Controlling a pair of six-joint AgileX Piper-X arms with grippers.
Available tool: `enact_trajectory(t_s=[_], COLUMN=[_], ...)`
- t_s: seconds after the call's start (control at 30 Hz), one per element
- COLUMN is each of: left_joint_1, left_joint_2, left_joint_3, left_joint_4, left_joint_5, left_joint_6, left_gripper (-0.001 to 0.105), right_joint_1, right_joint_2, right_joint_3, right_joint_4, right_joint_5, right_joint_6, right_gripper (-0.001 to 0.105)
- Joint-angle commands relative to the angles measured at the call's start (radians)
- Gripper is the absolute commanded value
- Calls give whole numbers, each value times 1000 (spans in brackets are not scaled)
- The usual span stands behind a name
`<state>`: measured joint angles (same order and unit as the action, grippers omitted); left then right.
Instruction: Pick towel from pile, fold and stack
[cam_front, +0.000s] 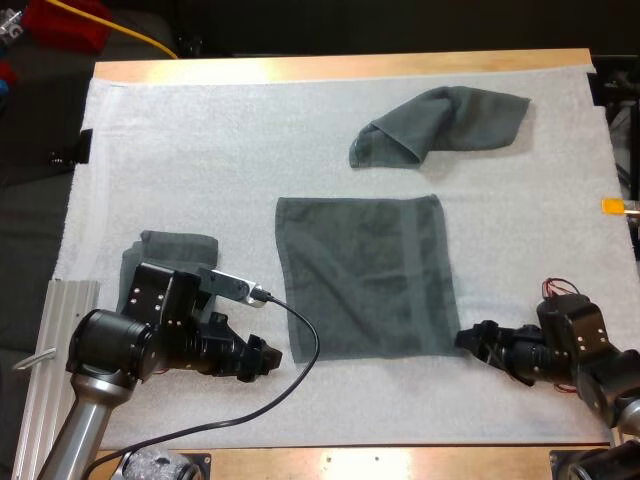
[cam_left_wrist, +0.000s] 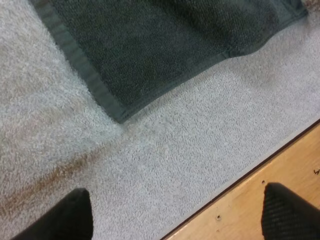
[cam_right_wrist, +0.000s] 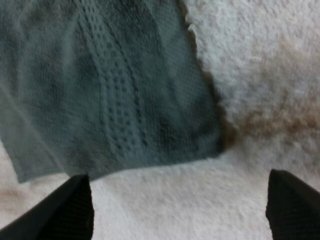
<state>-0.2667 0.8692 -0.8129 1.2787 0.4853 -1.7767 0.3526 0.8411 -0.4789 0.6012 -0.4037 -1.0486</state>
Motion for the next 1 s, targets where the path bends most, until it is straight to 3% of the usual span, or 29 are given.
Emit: enact_trajectory(t_s=[0.0,0.27,0.53,0.7,0.87,0.97], left_joint_1=[-4,-4,-4,-4,-4,-4], left_joint_2=[-5,-5,-5,-5,-5,-5], left_joint_3=[-1,-1,-1,-1,-1,-1], left_joint_4=[3,3,3,3,1,-15], left_joint_5=[1,6,6,6,6,6], left_joint_6=[-7,-7,-7,-7,-7,-7], left_gripper=[67,67,67,67,67,67], right_joint_1=[0,0,0,0,0,0], right_joint_2=[53,275,318,318,318,318], right_joint_3=[34,43,43,43,43,43], right_joint_4=[-131,-299,-351,-356,-341,-328], right_joint_5=[-58,-124,-139,-132,-119,-106], right_joint_6=[90,111,127,149,149,149], right_gripper=[70,70,69,45,43,20])
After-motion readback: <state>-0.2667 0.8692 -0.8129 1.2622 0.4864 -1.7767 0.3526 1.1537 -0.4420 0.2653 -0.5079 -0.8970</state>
